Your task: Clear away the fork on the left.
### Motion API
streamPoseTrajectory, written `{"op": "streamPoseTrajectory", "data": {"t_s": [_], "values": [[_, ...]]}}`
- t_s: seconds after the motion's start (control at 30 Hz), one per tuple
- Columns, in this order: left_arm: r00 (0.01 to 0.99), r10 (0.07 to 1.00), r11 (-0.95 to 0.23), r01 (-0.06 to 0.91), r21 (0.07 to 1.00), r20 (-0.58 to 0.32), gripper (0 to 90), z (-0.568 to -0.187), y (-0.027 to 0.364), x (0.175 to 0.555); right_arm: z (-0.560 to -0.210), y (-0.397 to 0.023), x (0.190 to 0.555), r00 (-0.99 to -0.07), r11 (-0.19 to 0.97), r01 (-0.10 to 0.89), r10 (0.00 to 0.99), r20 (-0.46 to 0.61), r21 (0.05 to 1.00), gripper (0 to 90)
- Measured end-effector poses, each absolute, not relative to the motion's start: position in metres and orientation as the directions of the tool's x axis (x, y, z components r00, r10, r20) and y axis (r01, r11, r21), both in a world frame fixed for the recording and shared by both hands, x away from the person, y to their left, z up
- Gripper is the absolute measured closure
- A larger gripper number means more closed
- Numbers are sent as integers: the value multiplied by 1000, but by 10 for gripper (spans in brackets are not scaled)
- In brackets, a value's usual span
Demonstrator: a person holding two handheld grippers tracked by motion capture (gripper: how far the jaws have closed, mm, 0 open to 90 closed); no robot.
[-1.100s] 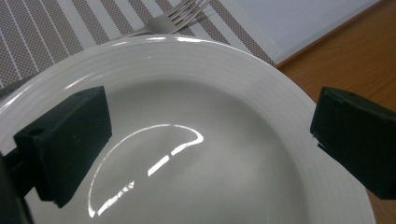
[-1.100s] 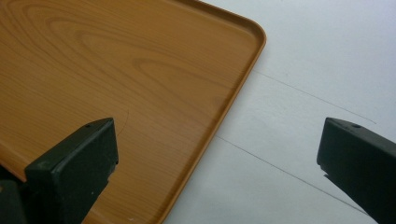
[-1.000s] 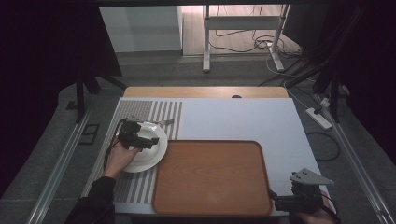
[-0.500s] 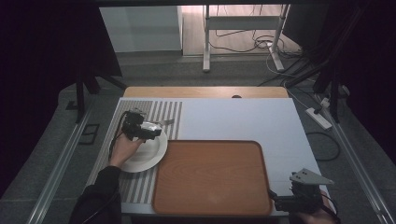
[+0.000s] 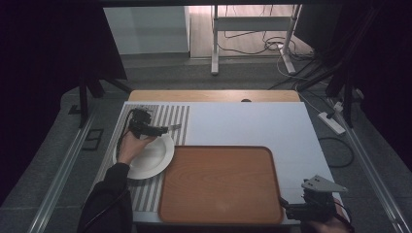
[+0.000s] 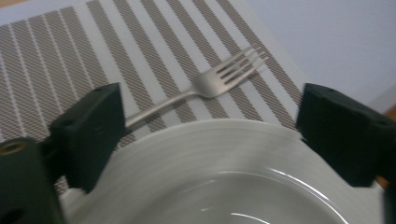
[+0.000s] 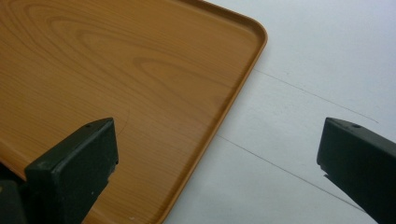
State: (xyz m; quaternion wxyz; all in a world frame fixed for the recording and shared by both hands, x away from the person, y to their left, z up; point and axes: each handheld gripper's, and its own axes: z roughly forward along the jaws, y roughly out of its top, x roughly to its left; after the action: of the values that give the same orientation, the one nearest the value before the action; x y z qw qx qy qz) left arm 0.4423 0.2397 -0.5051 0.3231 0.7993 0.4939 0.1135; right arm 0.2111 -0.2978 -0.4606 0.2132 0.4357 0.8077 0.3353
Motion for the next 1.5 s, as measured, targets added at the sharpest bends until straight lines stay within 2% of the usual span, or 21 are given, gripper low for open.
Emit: {"op": "streamPoseTrajectory", "data": {"t_s": [0.1, 0.13, 0.17, 0.2, 0.37, 0.43, 0.93, 1.03, 1.5], "values": [[478, 872, -321, 724, 610, -109, 375, -506, 241, 448, -460, -298, 211, -531, 395, 559, 846, -52, 729, 0], [481, 870, -328, 725, 606, -104, 425, -506, 242, 449, -460, -298, 211, -531, 395, 558, 846, -53, 729, 0], [486, 868, -334, 724, 604, -101, 530, -506, 243, 451, -460, -298, 211, -531, 396, 558, 846, -52, 730, 0], [486, 869, -338, 722, 604, -96, 530, -506, 244, 453, -460, -298, 211, -531, 396, 558, 846, -52, 730, 0], [504, 859, -370, 733, 571, -90, 838, -508, 249, 463, -460, -298, 211, -530, 395, 558, 846, -52, 729, 0], [497, 864, -378, 746, 548, -81, 892, -509, 252, 468, -460, -298, 211, -529, 396, 560, 847, -53, 728, 0], [400, 914, -347, 856, 383, -66, 894, -522, 283, 508, -461, -298, 211, -530, 396, 559, 846, -52, 729, 0], [383, 920, -329, 871, 366, -85, 894, -525, 290, 513, -461, -298, 211, -530, 394, 559, 847, -52, 730, 0], [400, 905, -333, 879, 341, -148, 895, -525, 306, 489, -461, -297, 210, -529, 402, 558, 846, -62, 726, 0]]}}
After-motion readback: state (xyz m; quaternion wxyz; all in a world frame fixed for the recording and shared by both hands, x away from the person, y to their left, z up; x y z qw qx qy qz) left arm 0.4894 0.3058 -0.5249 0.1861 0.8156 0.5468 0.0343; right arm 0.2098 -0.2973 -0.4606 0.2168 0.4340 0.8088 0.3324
